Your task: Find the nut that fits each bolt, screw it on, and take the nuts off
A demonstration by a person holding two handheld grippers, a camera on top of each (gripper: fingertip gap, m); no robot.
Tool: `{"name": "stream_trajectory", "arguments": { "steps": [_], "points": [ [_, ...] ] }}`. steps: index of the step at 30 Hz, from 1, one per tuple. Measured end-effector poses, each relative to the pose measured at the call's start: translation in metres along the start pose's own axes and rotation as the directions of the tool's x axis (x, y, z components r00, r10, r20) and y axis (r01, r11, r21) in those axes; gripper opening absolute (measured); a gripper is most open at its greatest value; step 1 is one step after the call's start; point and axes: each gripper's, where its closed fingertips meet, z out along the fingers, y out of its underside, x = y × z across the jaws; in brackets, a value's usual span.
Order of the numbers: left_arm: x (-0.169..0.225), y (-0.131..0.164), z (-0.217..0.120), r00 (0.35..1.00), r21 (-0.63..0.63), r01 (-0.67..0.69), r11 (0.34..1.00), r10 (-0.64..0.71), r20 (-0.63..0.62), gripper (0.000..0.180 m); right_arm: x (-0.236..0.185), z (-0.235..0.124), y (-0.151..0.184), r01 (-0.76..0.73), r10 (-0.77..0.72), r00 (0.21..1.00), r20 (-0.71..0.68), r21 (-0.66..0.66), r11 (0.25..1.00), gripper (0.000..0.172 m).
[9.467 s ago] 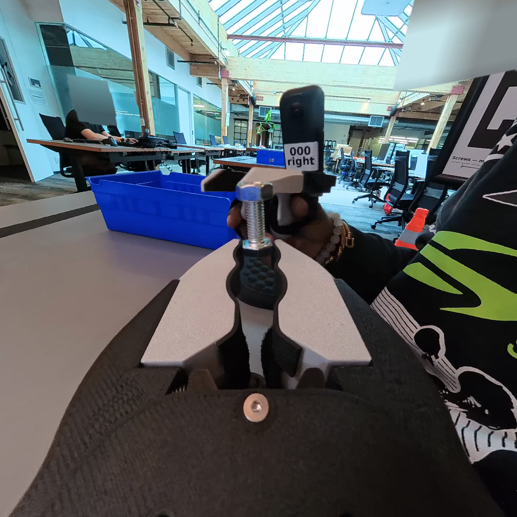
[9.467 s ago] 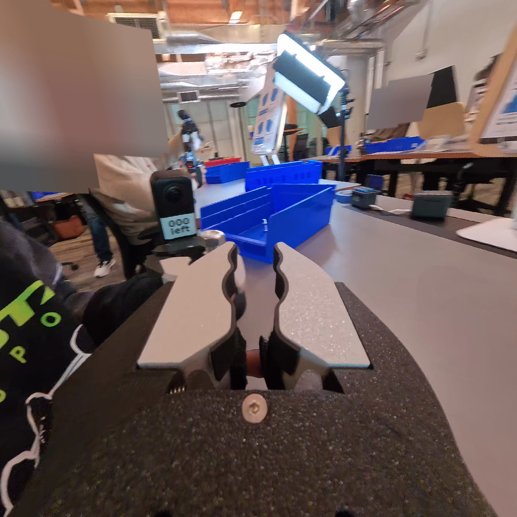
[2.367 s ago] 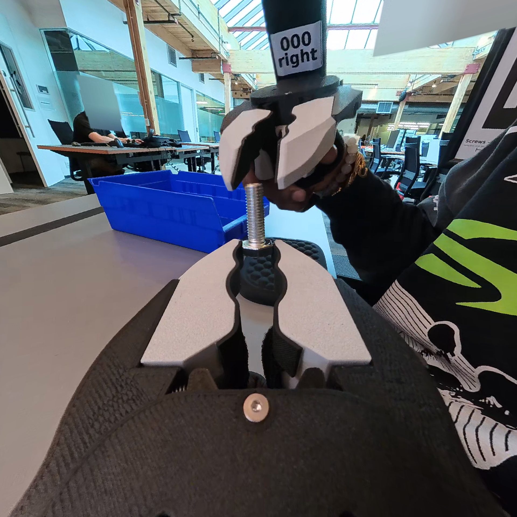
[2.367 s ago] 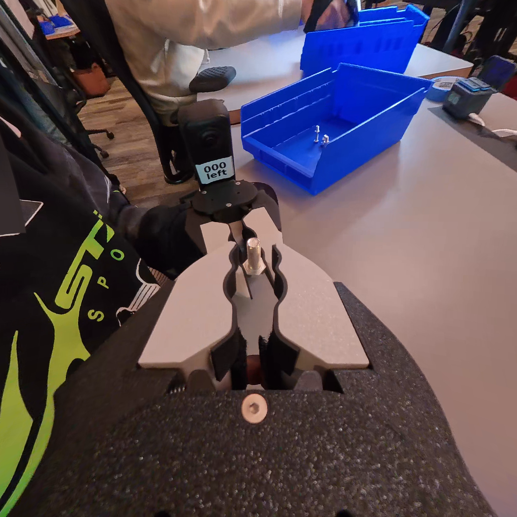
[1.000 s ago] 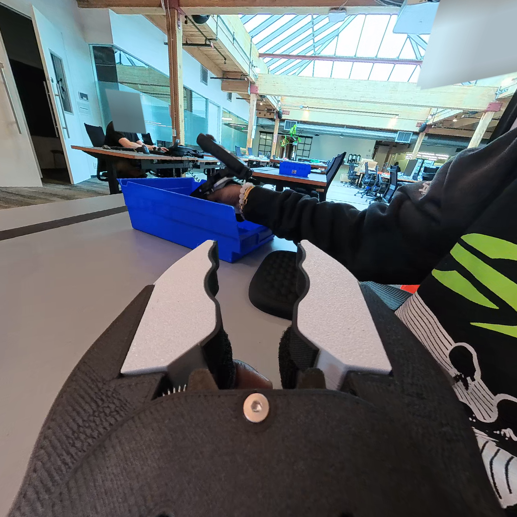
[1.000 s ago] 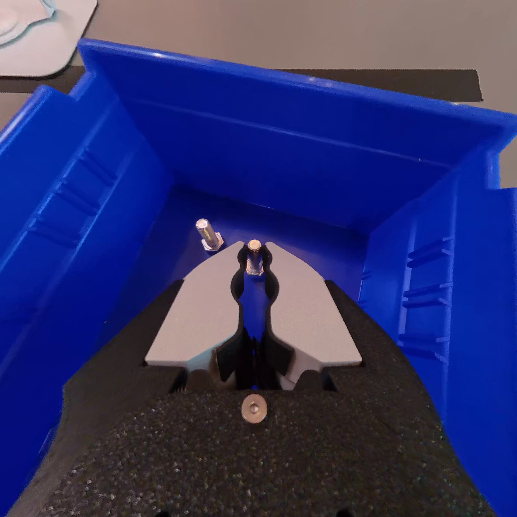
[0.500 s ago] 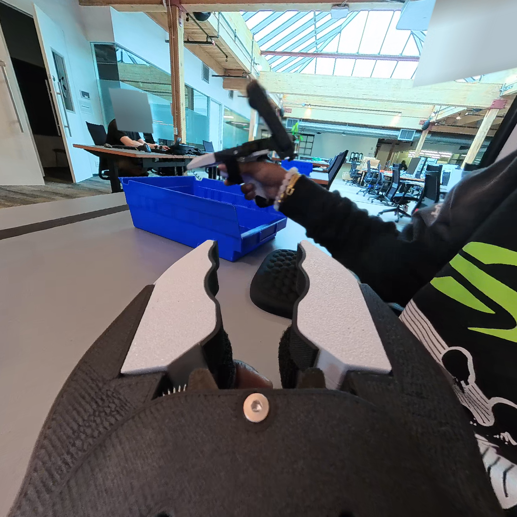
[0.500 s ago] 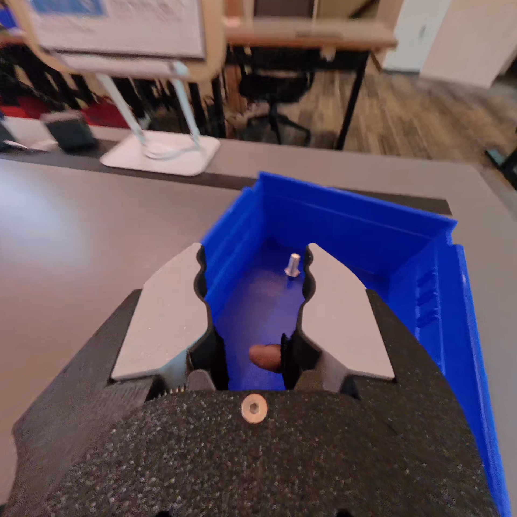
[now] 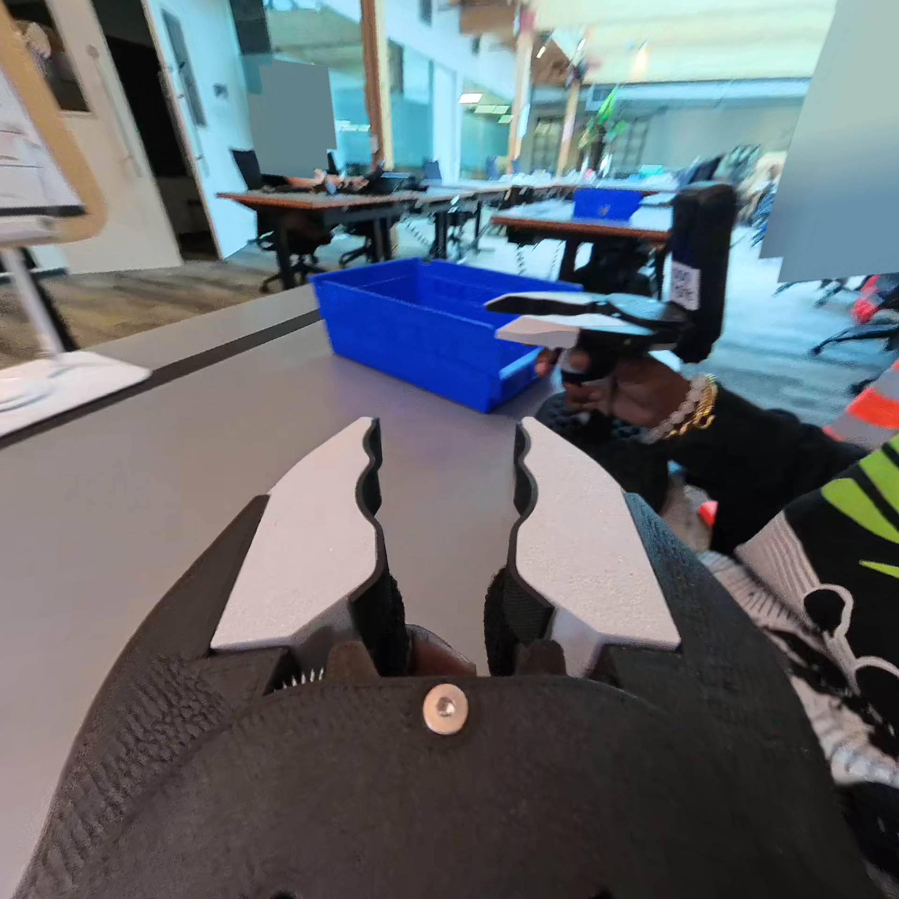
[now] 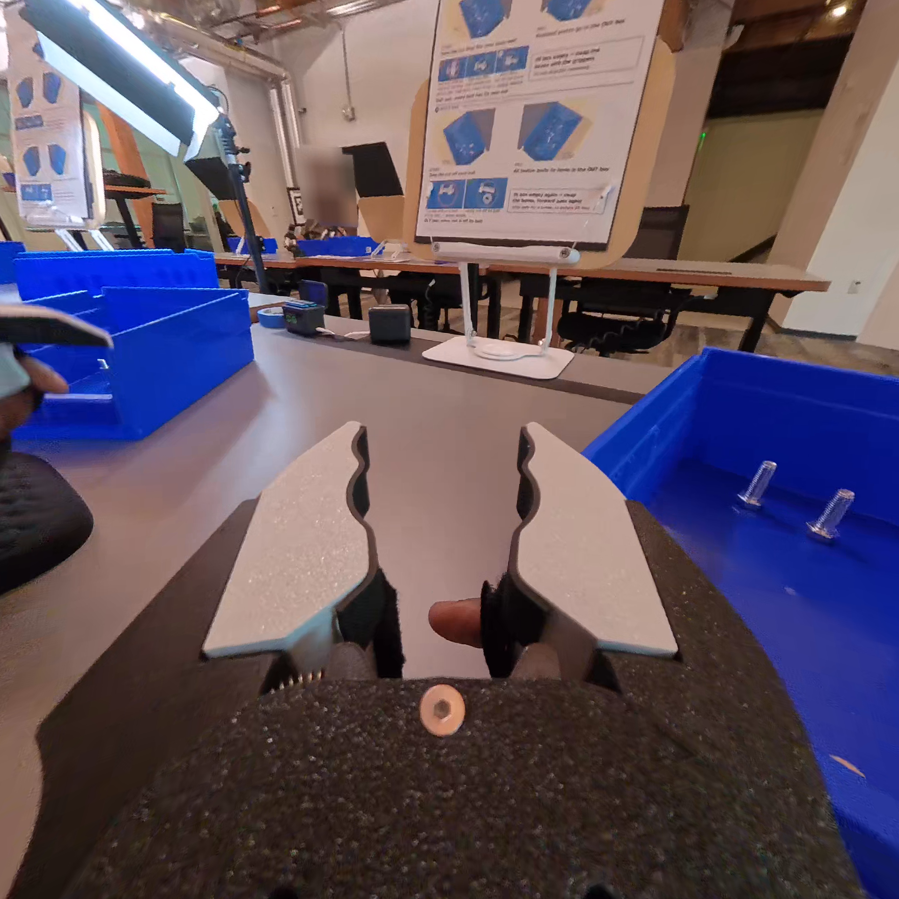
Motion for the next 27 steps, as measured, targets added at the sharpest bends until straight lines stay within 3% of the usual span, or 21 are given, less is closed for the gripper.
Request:
{"name": "stream_trajectory", "arguments": {
  "steps": [3, 7, 9, 12, 16, 18, 27],
  "points": [
    [-0.043, -0.015, -0.041, 0.996, -0.177, -0.003, 0.984, 0.019, 0.087, 0.052, -0.001, -0.002, -0.004, -0.002, 0.002, 1.000, 0.012, 0.029, 1.000, 0.056],
    [-0.127, -0.021, -0.109, 0.962, -0.458, 0.067, 0.887, 0.065, 0.266, 0.052, 0.002, -0.005, -0.006, -0.037, 0.036, 0.999, 0.017, 0.061, 0.997, 0.055],
    [-0.166, -0.011, -0.138, 0.943, -0.580, 0.173, 0.796, 0.036, 0.330, 0.050, 0.004, -0.006, -0.006, -0.055, 0.054, 0.998, 0.017, 0.072, 0.996, 0.052],
    [-0.221, 0.020, -0.177, 0.909, -0.731, 0.323, 0.601, 0.018, 0.417, 0.045, 0.005, -0.006, -0.005, -0.080, 0.078, 0.997, 0.025, 0.068, 0.994, 0.052],
    [-0.272, 0.071, -0.207, 0.855, -0.797, 0.494, 0.348, -0.031, 0.517, 0.039, 0.007, -0.006, -0.005, -0.097, 0.096, 0.995, 0.027, 0.074, 0.992, 0.052],
    [-0.288, 0.089, -0.215, 0.841, -0.807, 0.525, 0.270, -0.018, 0.541, 0.037, 0.009, -0.006, -0.005, -0.113, 0.111, 0.993, 0.028, 0.074, 0.991, 0.052],
    [-0.301, 0.121, -0.213, 0.826, -0.808, 0.560, 0.181, -0.046, 0.562, 0.035, 0.013, -0.006, -0.004, -0.151, 0.149, 0.988, 0.029, 0.081, 0.985, 0.050]
  ]
}}
